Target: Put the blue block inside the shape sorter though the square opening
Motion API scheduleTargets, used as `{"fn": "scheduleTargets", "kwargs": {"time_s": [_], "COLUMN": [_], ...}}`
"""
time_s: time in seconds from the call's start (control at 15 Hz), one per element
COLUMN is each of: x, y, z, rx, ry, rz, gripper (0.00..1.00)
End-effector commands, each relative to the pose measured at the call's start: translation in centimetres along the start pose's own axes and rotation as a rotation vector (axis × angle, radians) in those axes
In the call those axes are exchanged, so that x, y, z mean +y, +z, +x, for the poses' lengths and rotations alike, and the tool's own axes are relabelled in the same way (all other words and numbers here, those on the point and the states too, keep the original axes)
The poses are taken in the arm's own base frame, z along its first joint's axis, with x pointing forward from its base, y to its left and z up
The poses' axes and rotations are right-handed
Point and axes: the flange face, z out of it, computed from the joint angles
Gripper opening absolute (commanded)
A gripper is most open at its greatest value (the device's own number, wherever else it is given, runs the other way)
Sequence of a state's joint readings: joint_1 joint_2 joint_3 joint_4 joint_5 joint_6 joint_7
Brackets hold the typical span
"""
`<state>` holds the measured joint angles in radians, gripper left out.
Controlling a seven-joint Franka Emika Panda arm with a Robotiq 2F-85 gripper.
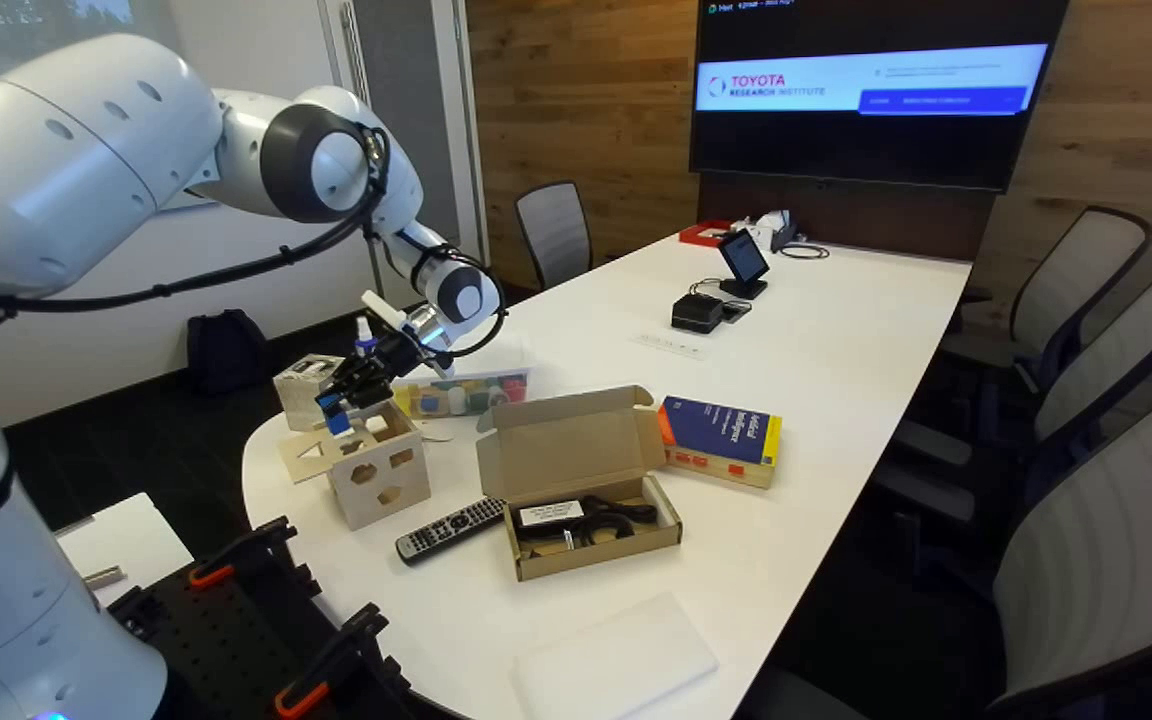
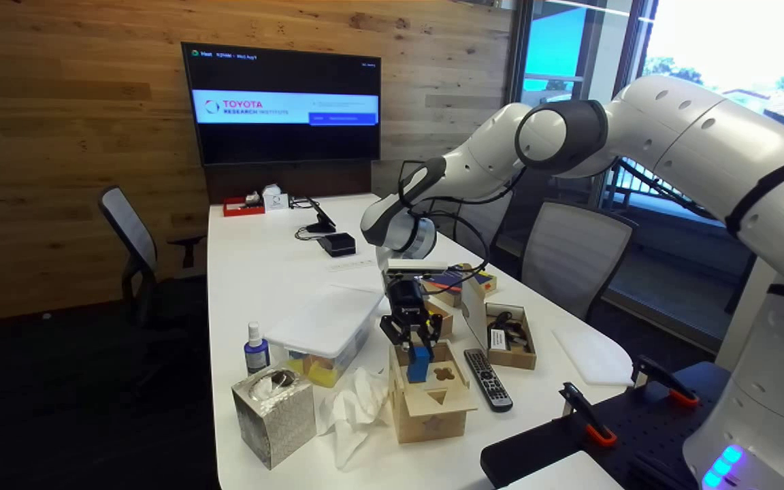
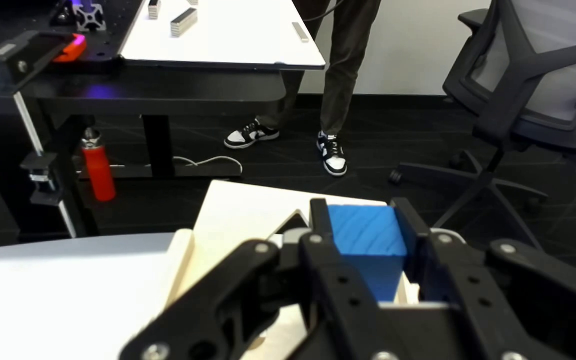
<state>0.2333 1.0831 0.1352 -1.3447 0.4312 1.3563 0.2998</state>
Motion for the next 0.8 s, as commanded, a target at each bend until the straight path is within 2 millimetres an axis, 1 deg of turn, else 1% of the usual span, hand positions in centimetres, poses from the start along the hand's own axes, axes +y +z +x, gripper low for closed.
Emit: {"fn": "scheduleTargets", "kwargs": {"time_s": [0.0,0.27,0.73], "x": [-0.26,-0.23,-0.35], "y": [-0.22,0.15,-0.18], "z": [-0.09,0.37,0.63], "rx": [-0.025,-0.030,-0.029], "ry": [0.024,0.022,0.023], "rz": [-0.028,-0.024,-0.031], "gripper": [0.09,0.09,0.09]}}
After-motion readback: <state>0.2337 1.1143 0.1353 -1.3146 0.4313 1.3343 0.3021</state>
